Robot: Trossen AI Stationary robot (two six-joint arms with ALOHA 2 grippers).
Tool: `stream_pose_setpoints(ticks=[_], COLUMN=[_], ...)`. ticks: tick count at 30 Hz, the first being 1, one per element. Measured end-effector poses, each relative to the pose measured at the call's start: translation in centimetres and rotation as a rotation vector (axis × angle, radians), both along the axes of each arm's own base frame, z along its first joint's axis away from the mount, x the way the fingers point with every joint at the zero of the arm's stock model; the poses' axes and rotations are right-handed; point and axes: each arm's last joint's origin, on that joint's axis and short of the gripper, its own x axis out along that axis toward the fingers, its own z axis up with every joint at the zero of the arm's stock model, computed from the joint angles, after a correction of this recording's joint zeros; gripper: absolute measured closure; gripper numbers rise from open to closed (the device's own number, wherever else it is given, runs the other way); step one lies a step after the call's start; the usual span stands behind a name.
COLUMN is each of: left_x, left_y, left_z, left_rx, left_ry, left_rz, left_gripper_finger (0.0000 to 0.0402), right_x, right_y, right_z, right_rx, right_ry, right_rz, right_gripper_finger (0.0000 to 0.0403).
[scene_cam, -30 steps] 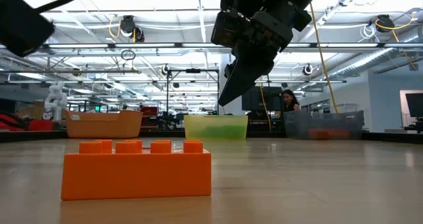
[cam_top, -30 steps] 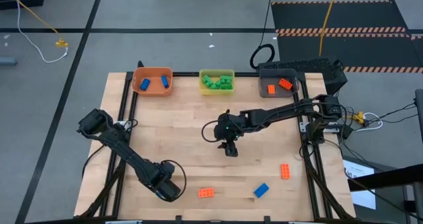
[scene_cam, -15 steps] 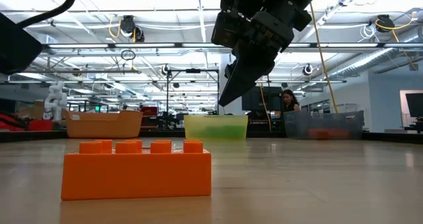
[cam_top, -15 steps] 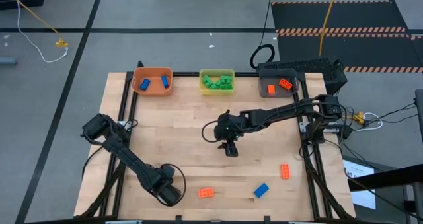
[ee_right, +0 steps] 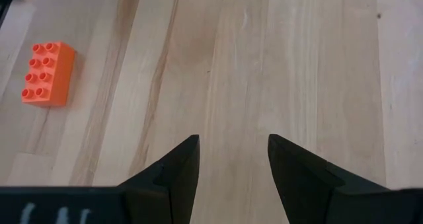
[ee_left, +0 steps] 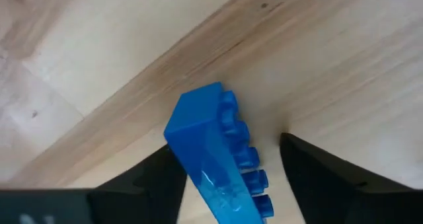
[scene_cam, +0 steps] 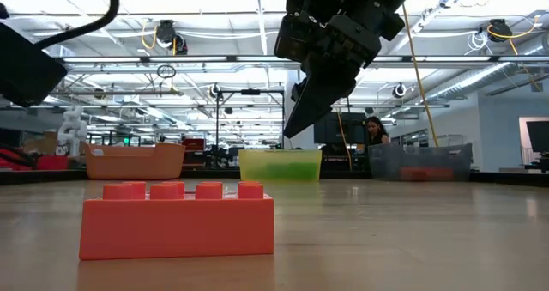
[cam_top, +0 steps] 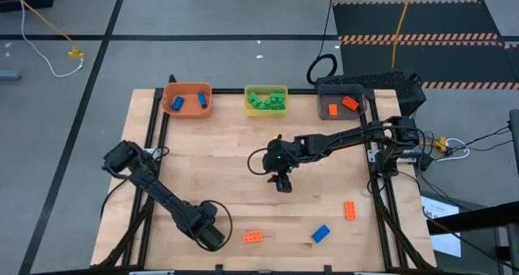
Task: Sort & place blocks by color
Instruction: Put the blue game piece into the orange bin
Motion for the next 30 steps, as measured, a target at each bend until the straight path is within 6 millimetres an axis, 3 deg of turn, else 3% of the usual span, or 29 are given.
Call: stream_pose_setpoints(ticks=[8,12,17,23,30], left_x=[0.5,1.3,1.9,1.5,0.1], left_y=[3.0,5.5,10.1,17.1,26.0], left_z=[0.1,1.0,3.6,7.1,9.4], left_rx=[0.054,0.040,0.105,0.250,0.336], left_ry=[0.104,0.121,0.098,0.067,0.044], left_rz=[-0.107,-0.165,-0.187,-0.164,-0.094], left_gripper_finger=[0.0310,0.0309,0.0309,0.0309,0.0309], right_x=[0.0,0.0,-0.2,-0.9,-1.0], right_y=[0.0,0.0,0.0,0.0,0.0], right_z=[0.0,0.0,-0.1,0.8,2.0], right_rx=[-0.004,-0.013,-0.019,-0.037,-0.037], right_ry=[-0.002,-0.003,0.010,0.022,-0.039], right_rz=[0.005,0.018,0.025,0.050,0.047], right_gripper_finger=[0.0232,0.0232,0.0232,0.0232,0.0232])
